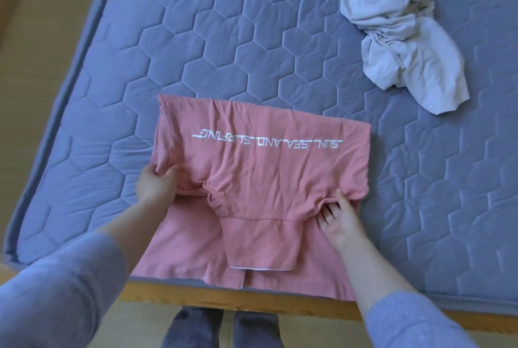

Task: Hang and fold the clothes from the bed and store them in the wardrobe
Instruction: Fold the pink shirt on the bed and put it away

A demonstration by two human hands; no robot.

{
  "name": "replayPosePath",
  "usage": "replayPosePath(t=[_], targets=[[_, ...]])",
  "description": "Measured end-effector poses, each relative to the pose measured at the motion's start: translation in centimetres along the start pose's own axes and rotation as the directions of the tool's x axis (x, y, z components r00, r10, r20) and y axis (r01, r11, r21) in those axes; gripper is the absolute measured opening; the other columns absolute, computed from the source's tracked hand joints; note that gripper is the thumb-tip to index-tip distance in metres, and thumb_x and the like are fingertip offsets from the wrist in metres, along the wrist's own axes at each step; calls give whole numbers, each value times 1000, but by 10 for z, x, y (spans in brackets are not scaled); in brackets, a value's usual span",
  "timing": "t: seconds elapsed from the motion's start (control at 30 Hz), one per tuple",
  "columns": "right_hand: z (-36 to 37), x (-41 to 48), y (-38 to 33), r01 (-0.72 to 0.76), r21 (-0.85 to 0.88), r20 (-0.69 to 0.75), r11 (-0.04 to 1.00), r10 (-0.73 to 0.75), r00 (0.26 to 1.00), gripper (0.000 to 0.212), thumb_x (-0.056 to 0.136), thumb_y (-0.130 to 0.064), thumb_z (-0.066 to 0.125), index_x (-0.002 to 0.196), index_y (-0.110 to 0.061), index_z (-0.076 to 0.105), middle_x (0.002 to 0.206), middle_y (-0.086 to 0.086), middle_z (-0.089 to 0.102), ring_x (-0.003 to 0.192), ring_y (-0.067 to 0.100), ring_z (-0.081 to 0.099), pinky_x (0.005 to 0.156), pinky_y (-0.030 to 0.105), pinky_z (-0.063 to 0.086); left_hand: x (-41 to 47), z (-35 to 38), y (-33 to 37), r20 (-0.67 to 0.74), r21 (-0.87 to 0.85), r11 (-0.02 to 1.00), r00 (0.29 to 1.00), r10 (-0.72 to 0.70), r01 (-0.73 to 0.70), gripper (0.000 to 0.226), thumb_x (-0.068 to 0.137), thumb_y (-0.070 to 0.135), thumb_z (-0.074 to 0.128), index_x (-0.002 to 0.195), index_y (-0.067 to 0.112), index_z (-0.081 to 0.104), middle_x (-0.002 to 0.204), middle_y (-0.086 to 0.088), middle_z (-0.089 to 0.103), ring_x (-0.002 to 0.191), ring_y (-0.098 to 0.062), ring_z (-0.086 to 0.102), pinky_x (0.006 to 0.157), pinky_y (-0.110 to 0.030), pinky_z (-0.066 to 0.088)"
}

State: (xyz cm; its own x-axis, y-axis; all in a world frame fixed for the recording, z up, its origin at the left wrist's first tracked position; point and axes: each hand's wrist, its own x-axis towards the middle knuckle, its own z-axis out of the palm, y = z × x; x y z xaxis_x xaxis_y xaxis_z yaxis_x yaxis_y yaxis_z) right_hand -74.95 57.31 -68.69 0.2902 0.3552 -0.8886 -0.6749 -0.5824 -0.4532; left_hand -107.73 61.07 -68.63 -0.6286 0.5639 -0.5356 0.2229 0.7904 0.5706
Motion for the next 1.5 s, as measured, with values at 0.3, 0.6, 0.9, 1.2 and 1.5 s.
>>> replayPosePath(t=[0.3,0.6,0.9,1.2,1.5], targets=[[9,7,-15,180,38,-163,983,-172,972,42,100,-29,50,140,-18,48,139,7,55,101,18,61,89,36,48,32,-26,-8,40,0,999,999,-35,35,26,90,26,54,105,6,58,103,-20,63,94,-36,62,88,-47,52],[5,7,-7,76,68,-267,995,-55,962,40,102,-18,42,142,-18,46,139,9,53,120,23,54,99,36,44,37,-23,-10,83,239,971,997,9,-28,27,95,19,43,96,-3,60,99,-28,65,94,-43,62,86,-47,51],[1,-3,-24,237,-795,-213,558,-622,753,59,87,-16,67,138,2,44,137,23,53,125,36,52,103,38,37,11,-24,20,142,466,781,907,397,-415,31,87,14,62,110,-7,55,113,-30,54,111,-42,46,95,-47,37],[-6,16,-52,254,-843,-77,474,-573,816,13,81,-17,72,86,-9,63,88,9,65,88,30,61,72,29,38,-14,23,63,372,439,576,723,582,-689,39,87,15,63,124,2,58,135,-19,49,122,-39,44,106,-43,31],[-13,23,-57,219,-855,-91,470,-553,828,22,83,-16,71,101,-4,66,98,12,69,97,30,64,82,33,44,-31,65,102,594,318,286,426,683,-904,40,83,11,67,122,4,61,133,-13,54,124,-36,48,106,-43,34]])
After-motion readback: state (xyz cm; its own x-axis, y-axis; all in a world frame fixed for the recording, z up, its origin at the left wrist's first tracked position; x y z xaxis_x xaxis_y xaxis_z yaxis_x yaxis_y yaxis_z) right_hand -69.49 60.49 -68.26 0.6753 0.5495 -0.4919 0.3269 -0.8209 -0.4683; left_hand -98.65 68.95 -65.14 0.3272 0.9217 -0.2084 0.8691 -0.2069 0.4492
